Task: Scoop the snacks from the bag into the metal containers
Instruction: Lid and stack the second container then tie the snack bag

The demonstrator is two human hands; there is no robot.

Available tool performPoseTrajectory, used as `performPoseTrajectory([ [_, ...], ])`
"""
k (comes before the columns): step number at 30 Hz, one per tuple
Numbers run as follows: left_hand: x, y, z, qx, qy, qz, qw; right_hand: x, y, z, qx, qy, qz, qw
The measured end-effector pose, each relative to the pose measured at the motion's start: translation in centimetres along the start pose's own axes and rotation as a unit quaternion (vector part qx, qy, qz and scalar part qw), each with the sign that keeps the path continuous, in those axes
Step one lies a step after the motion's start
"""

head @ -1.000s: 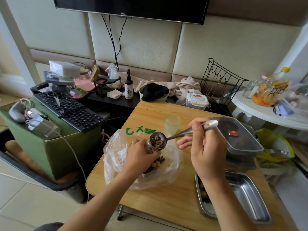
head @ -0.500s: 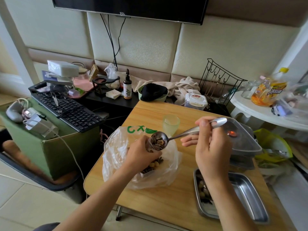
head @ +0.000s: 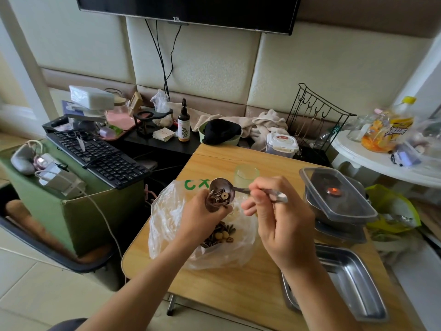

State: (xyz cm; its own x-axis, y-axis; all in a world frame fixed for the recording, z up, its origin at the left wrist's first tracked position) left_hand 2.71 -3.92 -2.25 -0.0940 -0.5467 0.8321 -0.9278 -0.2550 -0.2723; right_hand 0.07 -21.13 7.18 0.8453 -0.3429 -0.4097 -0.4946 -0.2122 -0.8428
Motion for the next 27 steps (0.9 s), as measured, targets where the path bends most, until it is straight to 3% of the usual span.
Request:
performPoseTrajectory([
  [21,-0.8,0.1,-0.2,-0.021,-0.052,-0.024,0.998,0.0,0.5,0.6,-0.033,-0.003,-0.017,0.999],
  [27,-0.7,0.2,-0.5,0.002,0.017,-0.056,0.998,1.1,0.4,-0.1,0.074,0.007,0.059,0.996],
])
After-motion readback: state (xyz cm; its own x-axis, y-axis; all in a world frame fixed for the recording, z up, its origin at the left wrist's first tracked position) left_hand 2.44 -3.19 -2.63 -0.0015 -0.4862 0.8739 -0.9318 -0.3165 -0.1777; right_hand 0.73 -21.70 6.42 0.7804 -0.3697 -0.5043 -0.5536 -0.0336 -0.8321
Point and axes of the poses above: each hand's wrist, its own y-axis away from the middle knuckle, its own z-axis out of the palm, x = y × z, the point moved 1 cm from there along -y, towards the middle knuckle, and after that the axes turned 10 degrees about z, right-handed, at the moved point
